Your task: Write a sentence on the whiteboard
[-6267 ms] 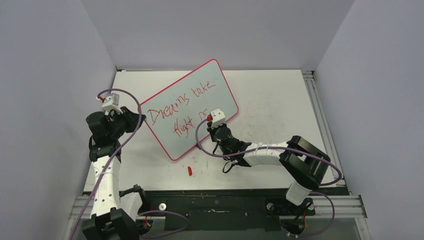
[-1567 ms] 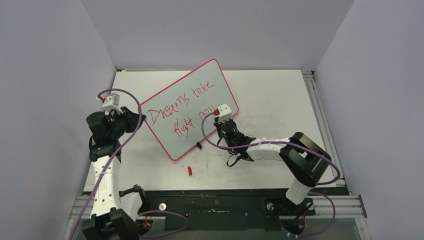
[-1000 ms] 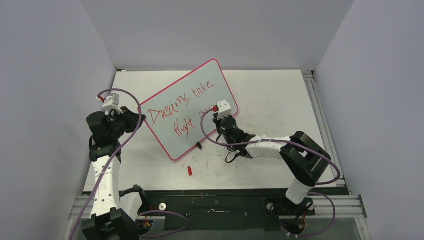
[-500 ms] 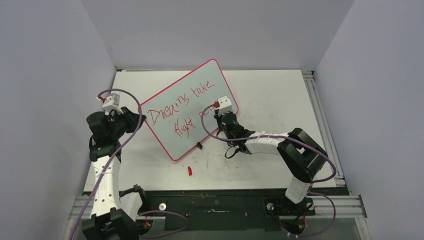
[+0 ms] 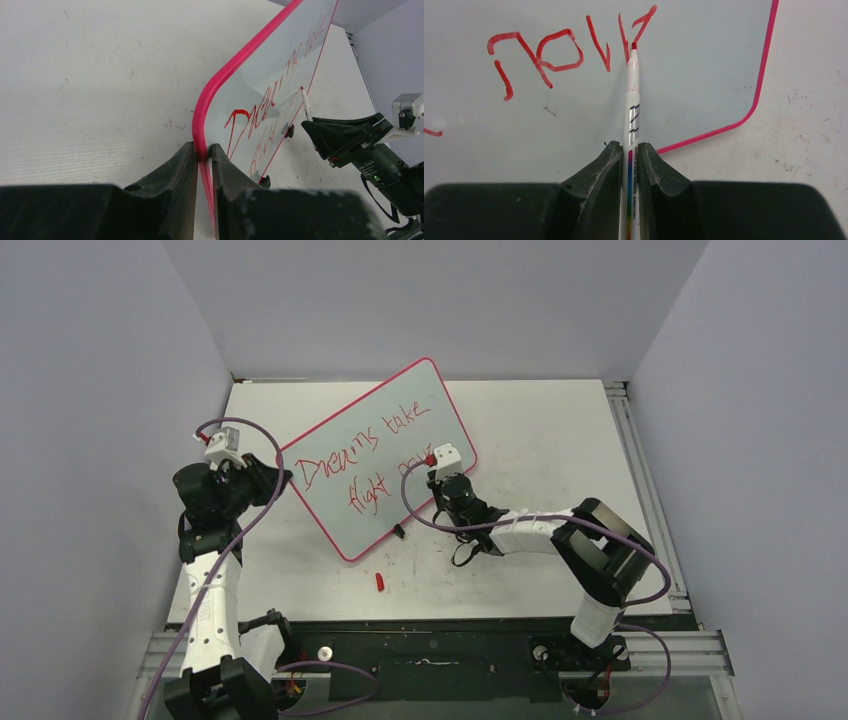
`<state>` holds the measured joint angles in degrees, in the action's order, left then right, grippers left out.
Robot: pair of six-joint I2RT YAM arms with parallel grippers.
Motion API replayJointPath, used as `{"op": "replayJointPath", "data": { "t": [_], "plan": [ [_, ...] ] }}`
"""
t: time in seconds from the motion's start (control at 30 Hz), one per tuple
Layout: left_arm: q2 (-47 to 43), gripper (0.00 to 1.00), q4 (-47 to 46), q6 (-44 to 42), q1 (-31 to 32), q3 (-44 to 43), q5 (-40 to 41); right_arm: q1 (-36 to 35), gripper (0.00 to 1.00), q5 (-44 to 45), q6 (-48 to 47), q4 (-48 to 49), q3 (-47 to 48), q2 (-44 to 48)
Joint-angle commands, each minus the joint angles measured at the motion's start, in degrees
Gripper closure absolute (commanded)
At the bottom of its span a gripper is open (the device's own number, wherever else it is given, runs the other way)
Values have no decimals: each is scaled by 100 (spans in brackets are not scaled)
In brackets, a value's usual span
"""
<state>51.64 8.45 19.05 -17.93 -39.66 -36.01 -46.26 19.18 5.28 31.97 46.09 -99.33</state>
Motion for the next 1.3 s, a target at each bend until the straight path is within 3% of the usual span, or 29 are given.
{"op": "replayJointPath", "data": {
  "t": [0.0,0.53,1.27],
  "plan": [
    [-40,87,23,-33,105,-68,-166,-123,95,-74,146,41,-128,115],
    [-33,87,17,-33,106,-68,-152,-346,95,490,-115,-336,111,761],
    [-31,87,34,-42,106,-68,-157,-149,95,179,-234,-398,549,219]
  ]
}}
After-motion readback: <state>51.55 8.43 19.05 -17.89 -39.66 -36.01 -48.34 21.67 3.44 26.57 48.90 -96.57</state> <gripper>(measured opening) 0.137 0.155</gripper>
